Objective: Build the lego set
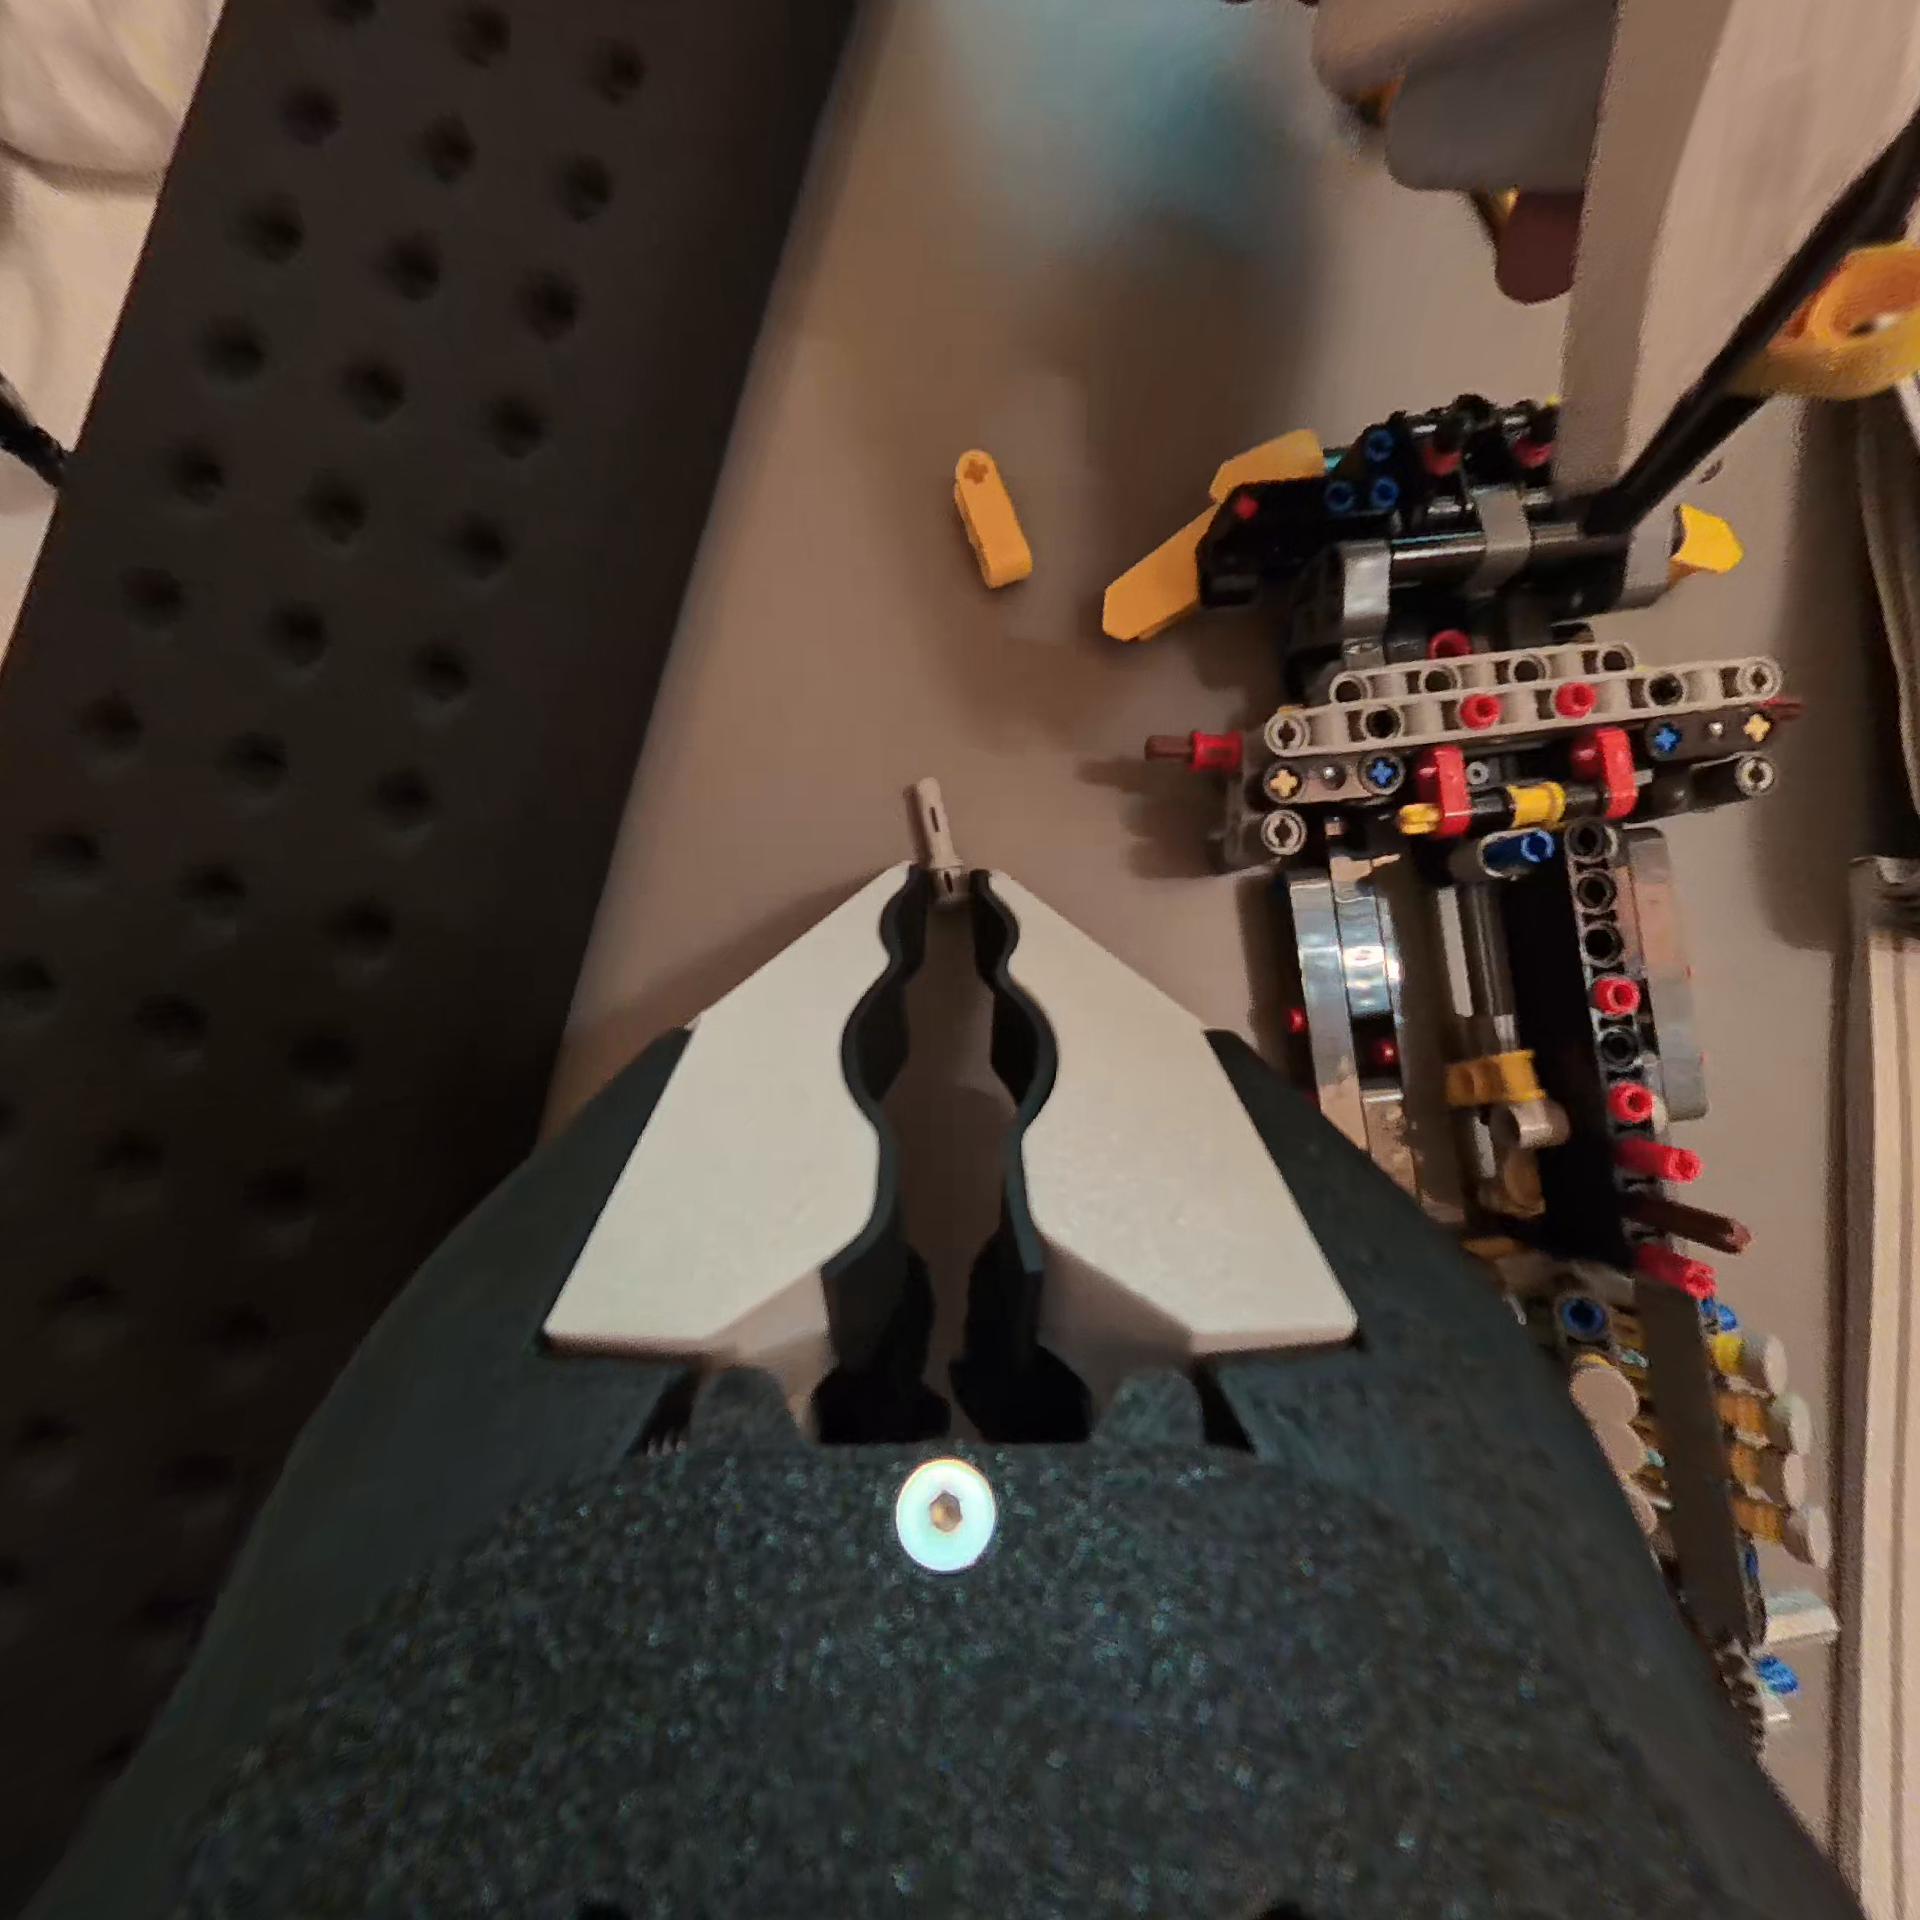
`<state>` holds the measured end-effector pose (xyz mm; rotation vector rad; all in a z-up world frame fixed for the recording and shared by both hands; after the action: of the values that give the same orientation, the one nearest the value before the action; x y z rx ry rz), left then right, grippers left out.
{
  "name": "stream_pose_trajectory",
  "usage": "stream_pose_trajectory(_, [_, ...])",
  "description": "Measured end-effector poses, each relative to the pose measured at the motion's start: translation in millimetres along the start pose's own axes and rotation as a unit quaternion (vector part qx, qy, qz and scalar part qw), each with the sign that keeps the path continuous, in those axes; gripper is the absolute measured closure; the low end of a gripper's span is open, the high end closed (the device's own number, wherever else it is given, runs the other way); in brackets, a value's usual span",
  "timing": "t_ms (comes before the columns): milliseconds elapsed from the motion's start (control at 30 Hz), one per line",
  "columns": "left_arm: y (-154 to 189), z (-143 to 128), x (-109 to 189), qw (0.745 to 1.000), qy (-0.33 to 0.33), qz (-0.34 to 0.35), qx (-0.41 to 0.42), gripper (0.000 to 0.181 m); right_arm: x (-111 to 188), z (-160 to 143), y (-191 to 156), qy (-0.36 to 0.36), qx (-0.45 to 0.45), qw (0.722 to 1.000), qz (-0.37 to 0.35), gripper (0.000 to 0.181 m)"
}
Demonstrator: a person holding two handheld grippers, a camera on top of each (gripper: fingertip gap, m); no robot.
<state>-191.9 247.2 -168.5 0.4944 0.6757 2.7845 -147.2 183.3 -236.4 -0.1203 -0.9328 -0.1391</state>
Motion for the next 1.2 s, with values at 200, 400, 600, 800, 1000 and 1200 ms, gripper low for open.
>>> stream_pose_trajectory(200, [-6.2, -4.6, -1.9, 0.998, -0.021, 0.042, -0.031, 0.175, 3.9, 7.2, 11.8, 0.053, -0.071, 0.995, -0.054, 0.175])
stream_pose_trajectory(400, [-22.0, 1.5, 0.9, 0.968, -0.037, 0.179, -0.173, 0.175, 46.8, 45.2, 29.8, 0.276, -0.302, 0.909, -0.075, 0.176])
stream_pose_trajectory(600, [-25.3, 3.9, -3.1, 0.882, -0.068, 0.299, -0.357, 0.175, 57.5, 55.9, 45.6, 0.396, -0.440, 0.804, -0.051, 0.176])
stream_pose_trajectory(800, [-23.2, 5.0, -7.7, 0.857, -0.064, 0.327, -0.392, 0.175, 46.8, 52.2, 49.1, 0.398, -0.458, 0.793, -0.053, 0.176])
stream_pose_trajectory(1000, [-25.3, 6.7, -5.9, 0.853, -0.064, 0.336, -0.394, 0.175, 43.2, 52.9, 51.4, 0.394, -0.466, 0.791, -0.045, 0.176])
stream_pose_trajectory(1200, [-27.4, 4.1, -6.5, 0.821, -0.086, 0.357, -0.438, 0.175, 40.0, 50.9, 54.1, 0.386, -0.475, 0.789, -0.048, 0.177])
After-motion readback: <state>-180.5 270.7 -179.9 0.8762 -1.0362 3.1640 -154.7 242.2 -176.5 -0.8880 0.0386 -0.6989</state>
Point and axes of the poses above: each gripper's, where its closed fingertips meet, x back along the fingers, z out of its top, y = z × x across the jaws, the point moved 2 cm from there along x, back along the fingers, and after that the axes turned 8 degrees about -x, right-handed, at the moved point
